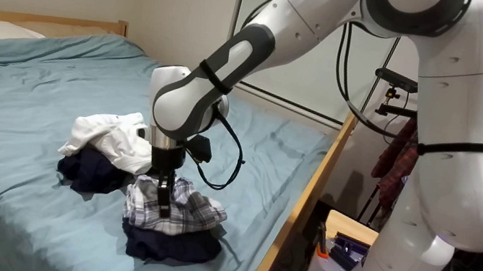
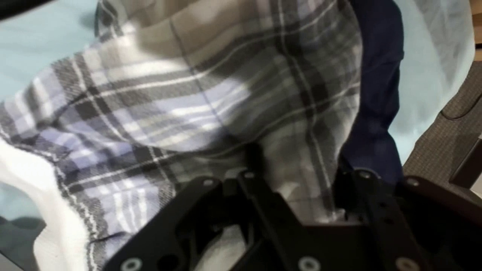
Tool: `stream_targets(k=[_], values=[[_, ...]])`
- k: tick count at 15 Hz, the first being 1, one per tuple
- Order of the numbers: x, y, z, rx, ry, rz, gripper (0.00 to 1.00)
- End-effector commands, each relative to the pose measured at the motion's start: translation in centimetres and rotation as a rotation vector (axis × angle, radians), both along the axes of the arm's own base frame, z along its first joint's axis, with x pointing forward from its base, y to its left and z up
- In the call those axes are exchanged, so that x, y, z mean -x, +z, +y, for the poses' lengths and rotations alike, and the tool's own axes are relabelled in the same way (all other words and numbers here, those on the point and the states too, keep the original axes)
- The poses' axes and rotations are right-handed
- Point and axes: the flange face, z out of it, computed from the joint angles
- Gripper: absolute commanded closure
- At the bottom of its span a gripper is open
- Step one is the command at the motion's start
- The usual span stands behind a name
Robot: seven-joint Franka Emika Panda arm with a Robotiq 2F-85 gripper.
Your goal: Move the pajama pants slightly to the right, unfold them, then put them back
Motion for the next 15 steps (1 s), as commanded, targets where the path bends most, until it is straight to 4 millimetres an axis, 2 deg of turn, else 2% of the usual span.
stream_targets(k=[1,3,5,6,11,15], values=[[-0.7,0.7,-0.9,-0.012,0.019,0.016,0.87],[-0.8,1.4,-1.6,-0.012,-0.004,0.002,0.98],[-0.1,3.0,-3.0,-0.003,-0.063,-0.03,1.0],[0.5,4.4,-4.2,0.002,-0.101,-0.051,0.97],[3.0,12.2,-11.5,0.037,-0.322,-0.179,0.97],[5.2,19.2,-19.3,0.074,-0.508,-0.239,0.97]])
